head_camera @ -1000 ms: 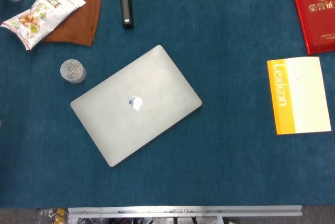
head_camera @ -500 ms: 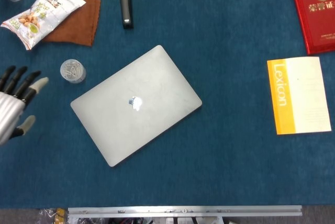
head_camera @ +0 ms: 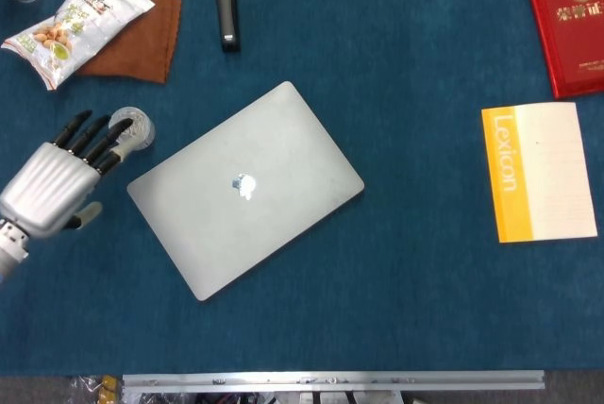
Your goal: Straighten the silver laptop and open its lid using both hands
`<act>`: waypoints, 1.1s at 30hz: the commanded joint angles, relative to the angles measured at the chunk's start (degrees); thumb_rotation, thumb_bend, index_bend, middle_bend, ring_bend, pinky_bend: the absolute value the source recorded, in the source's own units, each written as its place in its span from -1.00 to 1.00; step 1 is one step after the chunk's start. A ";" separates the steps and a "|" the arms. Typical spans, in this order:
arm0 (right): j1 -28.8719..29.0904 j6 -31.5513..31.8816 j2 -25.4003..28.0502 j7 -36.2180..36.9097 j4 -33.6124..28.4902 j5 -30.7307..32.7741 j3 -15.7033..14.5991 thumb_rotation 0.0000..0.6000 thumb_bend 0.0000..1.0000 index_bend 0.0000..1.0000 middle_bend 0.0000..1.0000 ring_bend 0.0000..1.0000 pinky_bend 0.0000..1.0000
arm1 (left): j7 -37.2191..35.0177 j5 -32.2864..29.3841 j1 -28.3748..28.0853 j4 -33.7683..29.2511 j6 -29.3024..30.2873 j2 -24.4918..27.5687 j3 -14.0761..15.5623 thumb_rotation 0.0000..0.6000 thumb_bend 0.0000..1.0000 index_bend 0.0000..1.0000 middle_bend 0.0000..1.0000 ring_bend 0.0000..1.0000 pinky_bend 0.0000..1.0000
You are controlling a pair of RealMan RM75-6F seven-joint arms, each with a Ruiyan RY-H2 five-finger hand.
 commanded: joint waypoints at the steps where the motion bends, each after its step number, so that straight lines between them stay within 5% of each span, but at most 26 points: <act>1: 0.13 0.08 -0.27 -0.53 -0.14 0.35 0.06 1.00 -0.68 -1.00 -0.88 -0.98 -0.80 | -1.39 0.96 -1.52 2.99 -0.54 -2.19 0.69 1.00 -0.51 -1.00 -1.00 -1.00 -1.00; 33: -1.39 3.10 -0.20 -4.45 -3.68 0.30 -1.43 1.00 -0.68 -1.00 -0.88 -0.98 -0.80 | -17.86 4.00 -2.04 34.04 12.83 -17.76 6.67 1.00 -0.51 -1.00 -1.00 -1.00 -1.00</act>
